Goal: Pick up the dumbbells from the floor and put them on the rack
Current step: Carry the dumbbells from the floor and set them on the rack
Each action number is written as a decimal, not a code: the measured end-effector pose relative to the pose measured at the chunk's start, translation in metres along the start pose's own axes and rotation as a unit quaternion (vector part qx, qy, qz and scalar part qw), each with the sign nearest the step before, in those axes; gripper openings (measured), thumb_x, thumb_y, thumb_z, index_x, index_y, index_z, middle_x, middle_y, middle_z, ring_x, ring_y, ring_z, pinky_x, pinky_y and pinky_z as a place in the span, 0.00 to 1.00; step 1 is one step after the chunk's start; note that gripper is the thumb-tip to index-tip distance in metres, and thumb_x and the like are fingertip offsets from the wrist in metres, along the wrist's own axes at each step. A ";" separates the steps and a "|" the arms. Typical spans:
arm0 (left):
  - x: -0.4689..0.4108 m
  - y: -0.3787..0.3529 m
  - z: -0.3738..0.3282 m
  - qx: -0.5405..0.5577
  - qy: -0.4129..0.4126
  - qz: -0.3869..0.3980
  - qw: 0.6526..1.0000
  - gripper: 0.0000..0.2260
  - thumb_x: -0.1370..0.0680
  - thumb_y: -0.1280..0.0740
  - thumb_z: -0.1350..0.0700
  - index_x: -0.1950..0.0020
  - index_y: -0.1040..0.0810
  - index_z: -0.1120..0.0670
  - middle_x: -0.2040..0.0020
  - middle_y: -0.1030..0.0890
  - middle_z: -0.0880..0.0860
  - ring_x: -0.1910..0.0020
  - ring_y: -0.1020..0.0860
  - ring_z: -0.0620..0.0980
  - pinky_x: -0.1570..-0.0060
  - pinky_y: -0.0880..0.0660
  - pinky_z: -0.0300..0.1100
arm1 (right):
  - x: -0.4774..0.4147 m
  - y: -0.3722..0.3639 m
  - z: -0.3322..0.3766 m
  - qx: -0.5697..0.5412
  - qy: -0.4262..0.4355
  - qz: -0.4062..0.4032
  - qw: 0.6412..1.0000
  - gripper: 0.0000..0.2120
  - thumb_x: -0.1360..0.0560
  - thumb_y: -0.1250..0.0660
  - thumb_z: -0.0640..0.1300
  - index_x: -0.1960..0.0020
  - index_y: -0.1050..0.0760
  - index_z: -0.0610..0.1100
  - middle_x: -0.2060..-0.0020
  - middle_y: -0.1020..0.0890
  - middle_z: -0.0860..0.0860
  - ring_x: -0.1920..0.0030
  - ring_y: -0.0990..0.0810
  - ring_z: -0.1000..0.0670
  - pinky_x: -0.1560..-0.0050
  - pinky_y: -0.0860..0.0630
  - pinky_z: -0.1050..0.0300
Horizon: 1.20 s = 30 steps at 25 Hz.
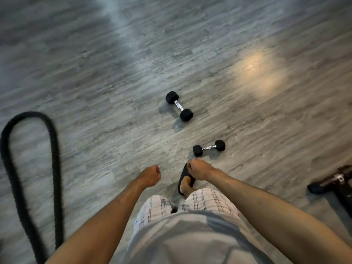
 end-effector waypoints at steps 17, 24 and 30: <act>-0.309 0.284 -0.119 -0.071 -0.048 0.066 0.994 0.10 0.22 0.37 0.58 0.43 0.24 0.61 0.47 0.19 0.61 0.46 0.21 0.60 0.49 0.25 0.49 | -0.266 0.264 0.006 -0.074 -0.081 -0.009 0.994 0.12 0.20 0.44 0.41 0.48 0.24 0.36 0.59 0.18 0.43 0.63 0.22 0.47 0.65 0.28 0.56; -0.430 0.318 -0.121 -0.045 -0.009 0.111 0.993 0.11 0.21 0.38 0.58 0.41 0.25 0.60 0.46 0.19 0.62 0.47 0.20 0.61 0.46 0.23 0.50 | -0.395 0.295 -0.023 -0.124 -0.124 -0.015 0.984 0.10 0.21 0.43 0.43 0.50 0.24 0.41 0.55 0.17 0.43 0.53 0.20 0.42 0.50 0.23 0.48; -0.563 0.261 -0.117 0.119 0.078 0.108 0.984 0.05 0.19 0.38 0.59 0.45 0.26 0.57 0.57 0.18 0.56 0.62 0.20 0.49 0.61 0.21 0.42 | -0.524 0.240 -0.094 -0.164 -0.125 0.006 0.979 0.08 0.22 0.41 0.42 0.52 0.24 0.43 0.58 0.17 0.45 0.56 0.19 0.44 0.54 0.23 0.49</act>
Point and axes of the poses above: each hand's wrist, its own x-axis away from the middle knuckle, its own y-axis out of the back of the hand, z = x × y, the point moved 6 cm from there along -x, towards the middle knuckle
